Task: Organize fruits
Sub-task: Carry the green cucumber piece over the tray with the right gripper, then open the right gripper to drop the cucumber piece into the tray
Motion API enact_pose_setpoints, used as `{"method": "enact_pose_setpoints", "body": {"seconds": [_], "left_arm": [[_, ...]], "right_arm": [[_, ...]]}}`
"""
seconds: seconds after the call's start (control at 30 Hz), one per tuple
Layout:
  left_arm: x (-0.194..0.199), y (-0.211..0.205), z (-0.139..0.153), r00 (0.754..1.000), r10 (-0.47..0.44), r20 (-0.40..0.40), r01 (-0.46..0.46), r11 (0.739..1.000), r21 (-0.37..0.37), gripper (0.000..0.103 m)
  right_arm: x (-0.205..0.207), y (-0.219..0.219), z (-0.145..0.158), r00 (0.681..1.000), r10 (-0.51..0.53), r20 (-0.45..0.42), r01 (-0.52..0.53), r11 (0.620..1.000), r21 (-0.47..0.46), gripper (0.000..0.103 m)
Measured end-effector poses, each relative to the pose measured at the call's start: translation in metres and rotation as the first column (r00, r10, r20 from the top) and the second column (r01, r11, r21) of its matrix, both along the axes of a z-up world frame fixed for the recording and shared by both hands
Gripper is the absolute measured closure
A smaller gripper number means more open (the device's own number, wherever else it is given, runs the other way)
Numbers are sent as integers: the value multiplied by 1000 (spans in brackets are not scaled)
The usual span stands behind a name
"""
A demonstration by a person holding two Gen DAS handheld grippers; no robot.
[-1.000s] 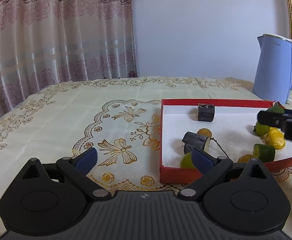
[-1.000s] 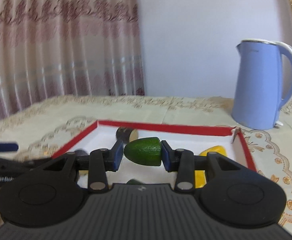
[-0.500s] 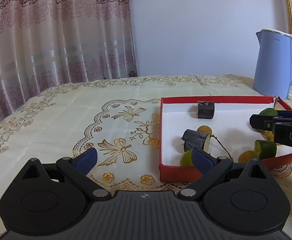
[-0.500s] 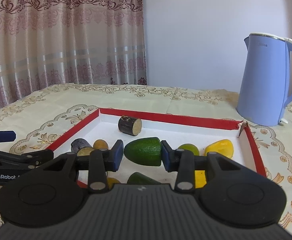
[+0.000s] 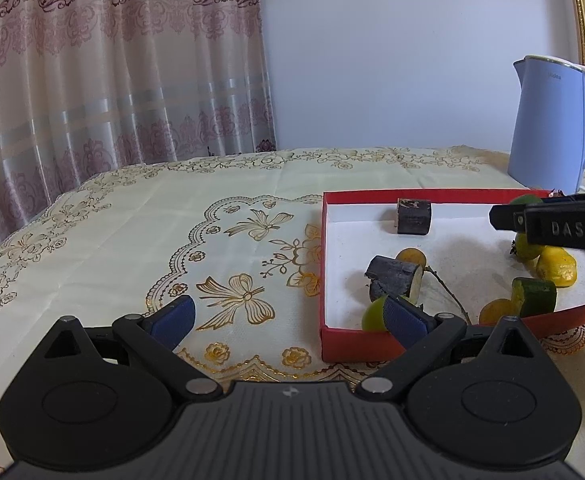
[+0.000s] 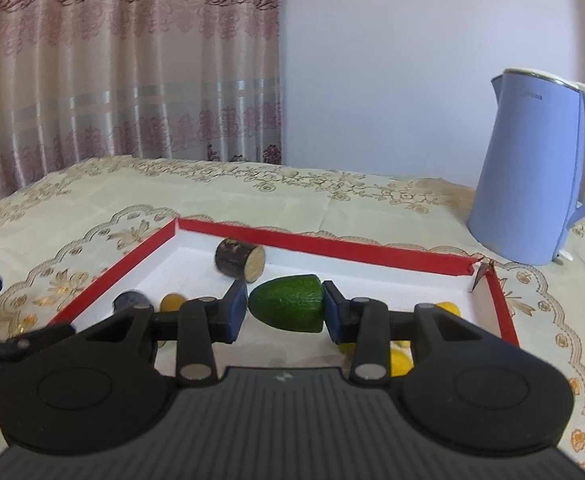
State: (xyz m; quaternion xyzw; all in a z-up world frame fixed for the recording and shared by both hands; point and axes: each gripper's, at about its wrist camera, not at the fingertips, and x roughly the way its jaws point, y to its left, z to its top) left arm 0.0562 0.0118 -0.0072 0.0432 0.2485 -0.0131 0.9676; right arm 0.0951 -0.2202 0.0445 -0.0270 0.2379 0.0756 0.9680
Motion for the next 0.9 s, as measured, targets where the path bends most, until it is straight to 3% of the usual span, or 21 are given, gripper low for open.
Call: {"method": "enact_pose_setpoints", "body": {"seconds": [0.9], "left_arm": [[0,1,-1,1000,2,-6,-2,1000,1,2]], "right_arm": [[17,-1,-9,1000,-28,-15,28,1000,-3,64]]}}
